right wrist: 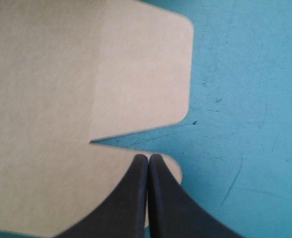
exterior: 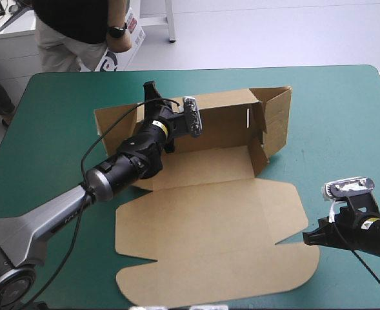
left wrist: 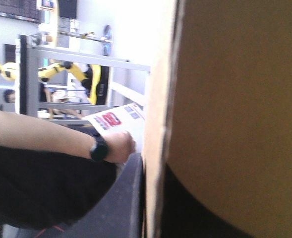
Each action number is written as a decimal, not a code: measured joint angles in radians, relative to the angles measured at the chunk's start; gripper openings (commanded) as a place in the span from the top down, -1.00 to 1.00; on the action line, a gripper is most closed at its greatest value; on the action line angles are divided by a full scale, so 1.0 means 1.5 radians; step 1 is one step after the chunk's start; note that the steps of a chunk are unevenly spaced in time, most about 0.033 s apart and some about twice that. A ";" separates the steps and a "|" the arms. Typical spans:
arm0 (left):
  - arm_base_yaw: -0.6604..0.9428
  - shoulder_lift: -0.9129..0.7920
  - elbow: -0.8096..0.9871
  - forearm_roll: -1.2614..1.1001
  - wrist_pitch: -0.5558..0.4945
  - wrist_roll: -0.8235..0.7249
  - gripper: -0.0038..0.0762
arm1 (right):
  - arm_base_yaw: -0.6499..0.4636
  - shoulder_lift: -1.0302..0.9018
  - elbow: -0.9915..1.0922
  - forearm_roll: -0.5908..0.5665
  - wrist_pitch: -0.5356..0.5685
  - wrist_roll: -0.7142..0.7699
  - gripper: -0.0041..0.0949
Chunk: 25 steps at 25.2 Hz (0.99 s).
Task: Fold the box
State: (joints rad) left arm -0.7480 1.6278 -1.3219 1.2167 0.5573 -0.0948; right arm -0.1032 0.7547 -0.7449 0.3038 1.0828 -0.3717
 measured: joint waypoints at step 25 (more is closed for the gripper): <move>-0.088 0.122 -0.003 0.299 0.073 -0.228 0.92 | 0.000 0.000 0.000 0.025 -0.006 0.009 0.56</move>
State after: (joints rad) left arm -0.8806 1.8106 -1.3264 1.6648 0.6667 -0.4375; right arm -0.1032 0.7547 -0.7449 0.3406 1.0744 -0.3580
